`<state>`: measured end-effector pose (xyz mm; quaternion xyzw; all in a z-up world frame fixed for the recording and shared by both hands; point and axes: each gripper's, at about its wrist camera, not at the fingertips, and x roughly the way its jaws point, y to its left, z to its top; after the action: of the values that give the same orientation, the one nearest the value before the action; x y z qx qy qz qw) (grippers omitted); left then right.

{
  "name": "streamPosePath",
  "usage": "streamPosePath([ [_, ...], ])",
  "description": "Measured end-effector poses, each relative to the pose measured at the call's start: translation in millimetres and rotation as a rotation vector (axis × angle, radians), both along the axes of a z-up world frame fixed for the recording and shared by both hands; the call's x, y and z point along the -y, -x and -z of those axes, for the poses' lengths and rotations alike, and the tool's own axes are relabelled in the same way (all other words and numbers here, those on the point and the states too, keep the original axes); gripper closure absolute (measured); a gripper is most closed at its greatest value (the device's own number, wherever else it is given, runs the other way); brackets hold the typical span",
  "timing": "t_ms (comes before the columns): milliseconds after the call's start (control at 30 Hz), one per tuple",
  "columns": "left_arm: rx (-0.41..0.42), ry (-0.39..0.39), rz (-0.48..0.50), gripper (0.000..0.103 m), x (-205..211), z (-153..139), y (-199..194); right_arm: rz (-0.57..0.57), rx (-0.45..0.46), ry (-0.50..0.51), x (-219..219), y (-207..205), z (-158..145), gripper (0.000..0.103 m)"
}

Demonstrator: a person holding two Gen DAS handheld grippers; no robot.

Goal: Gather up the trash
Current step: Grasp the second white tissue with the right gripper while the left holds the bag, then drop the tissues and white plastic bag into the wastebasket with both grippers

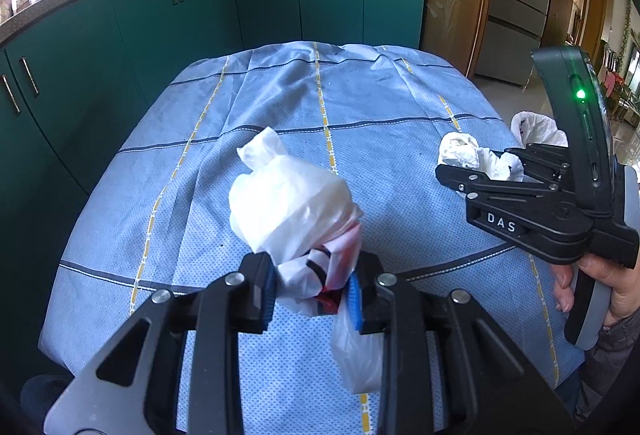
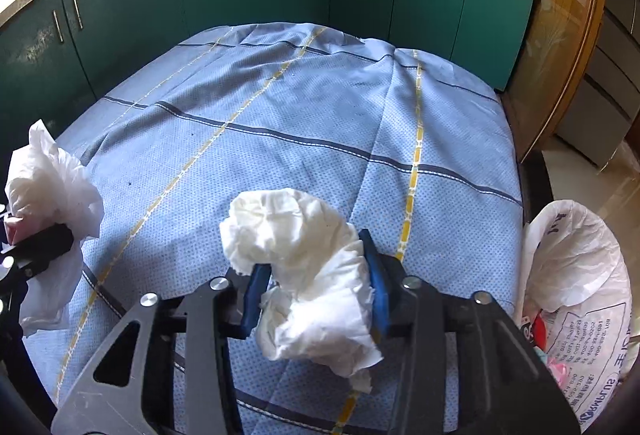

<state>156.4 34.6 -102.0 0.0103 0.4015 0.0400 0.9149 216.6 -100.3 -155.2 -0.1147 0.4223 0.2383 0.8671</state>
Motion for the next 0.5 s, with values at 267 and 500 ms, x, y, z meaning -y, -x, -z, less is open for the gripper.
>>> streamPosePath([
  [267, 0.006, 0.0, -0.007, 0.075, 0, -1, 2, 0.0, 0.023, -0.032, 6, 5, -8, 0.065],
  [500, 0.055, -0.01, -0.023, 0.075, -1, -15, 9, 0.021, 0.065, -0.05, 10, 8, -17, 0.065],
])
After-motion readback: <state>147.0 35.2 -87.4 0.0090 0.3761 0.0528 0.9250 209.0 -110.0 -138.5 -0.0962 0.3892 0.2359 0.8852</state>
